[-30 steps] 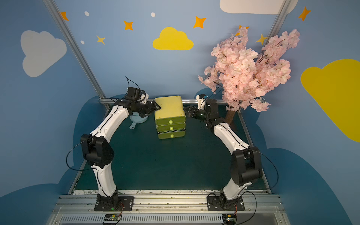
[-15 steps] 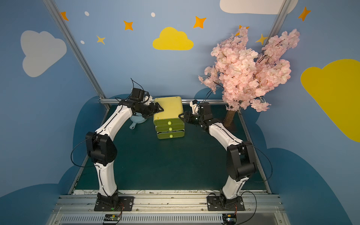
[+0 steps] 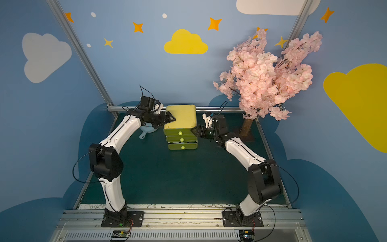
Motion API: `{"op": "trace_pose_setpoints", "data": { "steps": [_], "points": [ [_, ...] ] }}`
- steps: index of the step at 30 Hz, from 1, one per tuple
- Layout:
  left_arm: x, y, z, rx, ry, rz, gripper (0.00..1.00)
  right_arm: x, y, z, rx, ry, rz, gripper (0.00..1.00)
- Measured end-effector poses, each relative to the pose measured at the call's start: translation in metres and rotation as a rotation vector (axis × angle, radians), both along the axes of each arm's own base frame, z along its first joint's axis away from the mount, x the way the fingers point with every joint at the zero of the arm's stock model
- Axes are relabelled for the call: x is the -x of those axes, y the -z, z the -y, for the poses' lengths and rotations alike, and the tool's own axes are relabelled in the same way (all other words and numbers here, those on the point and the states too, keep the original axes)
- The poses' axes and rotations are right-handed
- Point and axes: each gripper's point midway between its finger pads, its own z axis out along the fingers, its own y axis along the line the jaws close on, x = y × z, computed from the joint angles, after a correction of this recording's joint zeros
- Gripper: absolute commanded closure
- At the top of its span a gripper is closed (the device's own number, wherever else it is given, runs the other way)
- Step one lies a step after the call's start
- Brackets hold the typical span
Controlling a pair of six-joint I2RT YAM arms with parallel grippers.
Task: Place the plugs into the drawer by color
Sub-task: Adjust the storage box at the center of the board, then reset both arms
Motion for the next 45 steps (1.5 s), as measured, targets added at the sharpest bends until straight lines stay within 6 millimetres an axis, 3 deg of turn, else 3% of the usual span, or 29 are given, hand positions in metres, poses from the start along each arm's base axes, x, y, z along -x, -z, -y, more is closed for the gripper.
{"op": "trace_pose_setpoints", "data": {
  "steps": [2, 3, 4, 6, 8, 9, 10, 11, 13, 16, 17, 19, 22, 24, 27, 30, 36, 42, 45],
  "points": [
    [0.018, -0.004, -0.003, -0.056, 0.013, 0.028, 0.0, 0.014, -0.008, 0.017, 0.069, 0.032, 0.069, 0.23],
    [0.032, -0.008, -0.008, -0.099, 0.014, 0.06, 0.0, 0.022, -0.014, 0.03, 0.111, 0.058, 0.135, 0.16],
    [0.048, -0.016, -0.016, -0.147, 0.01, 0.117, 0.0, 0.03, -0.018, 0.049, 0.168, 0.105, 0.223, 0.02],
    [0.081, -0.031, -0.033, -0.226, -0.003, 0.281, 0.0, 0.043, -0.019, 0.081, 0.264, 0.186, 0.406, 0.02],
    [0.116, -0.038, -0.056, -0.277, -0.041, 0.47, 0.0, 0.052, 0.0, 0.113, 0.378, 0.271, 0.573, 0.02],
    [0.129, -0.034, -0.07, -0.304, -0.074, 0.576, 0.0, 0.053, 0.025, 0.133, 0.461, 0.331, 0.609, 0.01],
    [0.14, -0.021, -0.086, -0.339, -0.11, 0.661, 0.0, 0.054, 0.053, 0.15, 0.544, 0.372, 0.595, 0.01],
    [0.147, 0.004, -0.1, -0.377, -0.135, 0.672, 0.0, 0.056, 0.081, 0.168, 0.632, 0.406, 0.547, 0.01],
    [0.156, 0.076, -0.133, -0.493, -0.168, 0.584, 0.0, 0.065, 0.127, 0.203, 0.784, 0.449, 0.444, 0.01],
    [0.179, 0.159, -0.174, -0.655, -0.144, 0.39, 0.0, 0.065, 0.137, 0.231, 0.835, 0.526, 0.442, 0.01],
    [0.18, 0.167, -0.181, -0.67, -0.143, 0.366, 0.0, 0.064, 0.135, 0.235, 0.834, 0.549, 0.456, 0.05],
    [0.168, 0.171, -0.193, -0.67, -0.163, 0.368, 0.0, 0.057, 0.132, 0.247, 0.815, 0.603, 0.474, 0.02],
    [0.141, 0.161, -0.205, -0.645, -0.202, 0.429, 0.0, 0.043, 0.132, 0.276, 0.737, 0.71, 0.445, 0.01],
    [0.124, 0.154, -0.213, -0.625, -0.23, 0.447, 0.01, 0.033, 0.142, 0.294, 0.687, 0.766, 0.397, 0.02],
    [0.097, 0.141, -0.228, -0.611, -0.284, 0.452, 0.0, 0.019, 0.161, 0.286, 0.641, 0.705, 0.353, 0.01],
    [0.084, 0.131, -0.237, -0.606, -0.317, 0.467, 0.0, 0.004, 0.159, 0.271, 0.606, 0.645, 0.365, 0.01],
    [0.099, 0.136, -0.211, -0.605, -0.25, 0.504, 0.0, -0.014, 0.132, 0.258, 0.584, 0.632, 0.423, 0.01],
    [0.101, 0.135, -0.208, -0.565, -0.287, 0.551, 0.0, -0.012, 0.142, 0.25, 0.629, 0.597, 0.378, 0.01],
    [0.091, 0.144, -0.207, -0.55, -0.301, 0.578, 0.01, -0.01, 0.145, 0.251, 0.644, 0.588, 0.362, 0.01]
  ]
}}
